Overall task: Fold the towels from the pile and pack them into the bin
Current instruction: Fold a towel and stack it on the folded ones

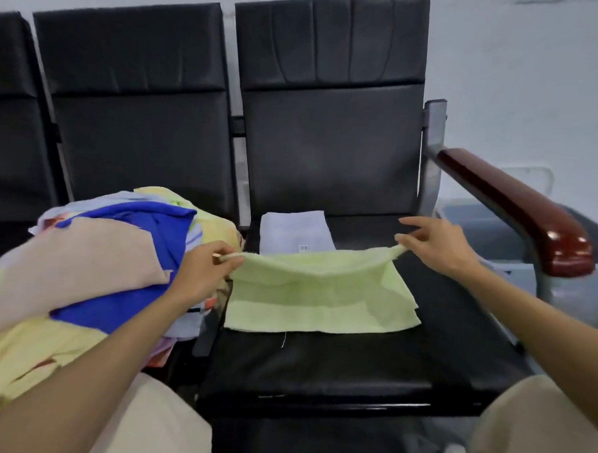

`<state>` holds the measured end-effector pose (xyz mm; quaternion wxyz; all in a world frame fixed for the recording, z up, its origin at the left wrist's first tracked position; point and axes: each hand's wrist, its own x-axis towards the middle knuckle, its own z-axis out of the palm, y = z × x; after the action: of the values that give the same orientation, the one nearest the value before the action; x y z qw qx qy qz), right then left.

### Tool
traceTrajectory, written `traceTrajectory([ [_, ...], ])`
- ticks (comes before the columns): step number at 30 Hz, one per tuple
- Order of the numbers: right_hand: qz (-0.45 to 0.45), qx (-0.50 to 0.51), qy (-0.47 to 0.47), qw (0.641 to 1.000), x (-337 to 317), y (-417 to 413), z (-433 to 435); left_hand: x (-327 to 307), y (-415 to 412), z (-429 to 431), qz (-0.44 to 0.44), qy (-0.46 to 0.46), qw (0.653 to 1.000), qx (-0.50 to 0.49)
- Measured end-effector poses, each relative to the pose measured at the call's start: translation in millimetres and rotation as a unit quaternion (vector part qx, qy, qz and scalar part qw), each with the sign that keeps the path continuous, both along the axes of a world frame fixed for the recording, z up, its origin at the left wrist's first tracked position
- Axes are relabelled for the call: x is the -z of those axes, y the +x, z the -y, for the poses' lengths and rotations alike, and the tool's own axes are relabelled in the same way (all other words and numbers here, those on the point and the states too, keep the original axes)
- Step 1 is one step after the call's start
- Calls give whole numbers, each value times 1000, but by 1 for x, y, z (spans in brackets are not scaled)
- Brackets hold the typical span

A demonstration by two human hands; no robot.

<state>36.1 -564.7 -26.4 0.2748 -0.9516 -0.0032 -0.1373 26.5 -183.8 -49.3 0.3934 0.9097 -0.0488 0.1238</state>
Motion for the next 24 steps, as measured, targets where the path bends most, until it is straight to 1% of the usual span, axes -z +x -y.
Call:
traceTrajectory([
  [3,-4,5,9,1000,24,-14,6,20,-12,-4,-25,34,999,18],
  [7,-84,-19,4,996,38,-23,16,20,-14,-13,-3,74,996,44],
  [9,-94,-28,-9,995,34,-23,17,18,-14,-15,-5,118,991,64],
  [13,-125,-42,-32,991,30,-25,13,27,-13,-17,-74,212,966,127],
  [16,-183,-59,-42,980,34,-29,8,34,-9,-21,-136,288,937,146],
  [17,-212,-65,-63,973,37,-30,5,35,-9,-22,-146,304,930,149],
  [20,-270,-91,-173,943,45,-31,1,34,-11,-21,-181,312,921,145],
  [22,-279,-88,-169,941,49,-30,0,33,-13,-17,-203,294,925,130],
  [24,-268,-65,-155,949,54,-25,0,34,-13,-14,-200,266,937,102],
])
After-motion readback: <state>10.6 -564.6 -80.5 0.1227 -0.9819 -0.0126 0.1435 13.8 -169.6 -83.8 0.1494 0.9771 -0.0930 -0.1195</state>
